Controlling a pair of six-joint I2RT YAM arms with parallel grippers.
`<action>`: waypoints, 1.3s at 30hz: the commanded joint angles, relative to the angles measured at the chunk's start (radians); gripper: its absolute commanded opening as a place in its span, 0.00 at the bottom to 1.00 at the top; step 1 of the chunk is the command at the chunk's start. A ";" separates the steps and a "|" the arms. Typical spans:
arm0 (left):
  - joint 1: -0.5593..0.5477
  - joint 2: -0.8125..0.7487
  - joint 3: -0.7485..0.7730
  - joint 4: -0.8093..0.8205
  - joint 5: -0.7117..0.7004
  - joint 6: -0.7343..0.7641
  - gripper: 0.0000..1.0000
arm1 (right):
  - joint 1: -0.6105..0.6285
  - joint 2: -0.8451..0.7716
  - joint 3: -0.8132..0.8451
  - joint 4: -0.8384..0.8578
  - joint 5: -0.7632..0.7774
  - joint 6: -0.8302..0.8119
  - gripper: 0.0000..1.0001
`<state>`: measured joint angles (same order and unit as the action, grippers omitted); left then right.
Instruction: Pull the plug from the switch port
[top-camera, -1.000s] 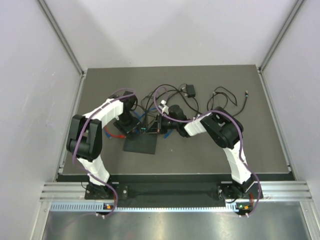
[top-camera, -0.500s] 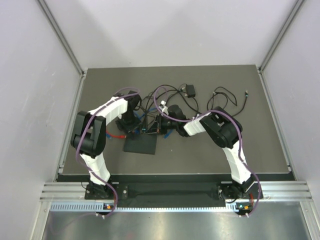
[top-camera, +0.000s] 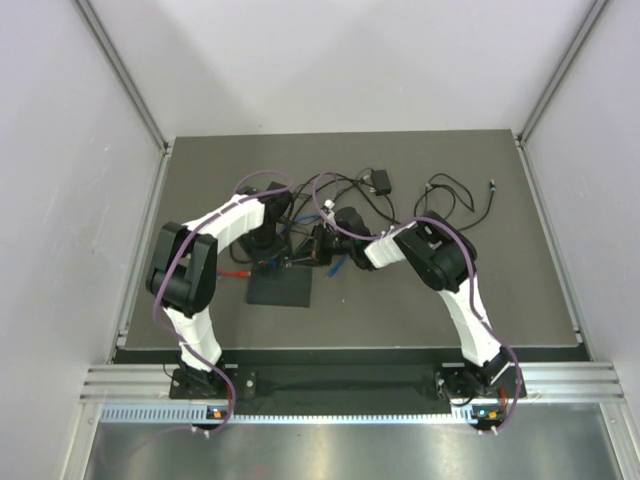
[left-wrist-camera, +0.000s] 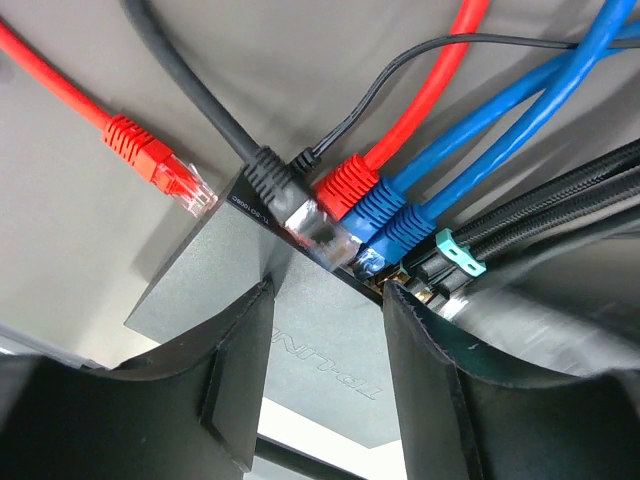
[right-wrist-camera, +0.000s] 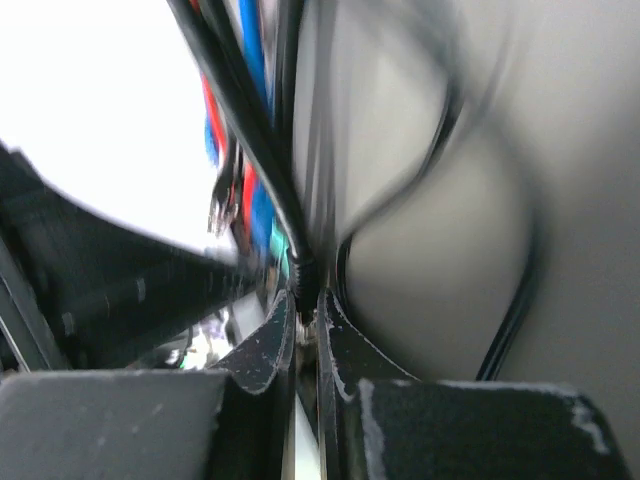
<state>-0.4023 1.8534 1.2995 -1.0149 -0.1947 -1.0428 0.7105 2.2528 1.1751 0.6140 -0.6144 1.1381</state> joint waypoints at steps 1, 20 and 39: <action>-0.035 0.073 -0.077 -0.039 0.029 0.030 0.53 | -0.040 0.038 0.113 0.107 0.133 -0.036 0.00; -0.038 0.027 -0.083 0.027 0.087 0.121 0.54 | -0.359 -0.245 0.279 -0.434 0.058 -0.394 0.00; -0.035 -0.020 -0.095 0.071 0.172 0.165 0.54 | -0.703 -0.338 0.302 -0.677 -0.007 -0.301 0.00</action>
<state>-0.4149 1.8145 1.2575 -0.9581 -0.1440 -0.9016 -0.0021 2.0212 1.5490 -0.0429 -0.5983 0.8394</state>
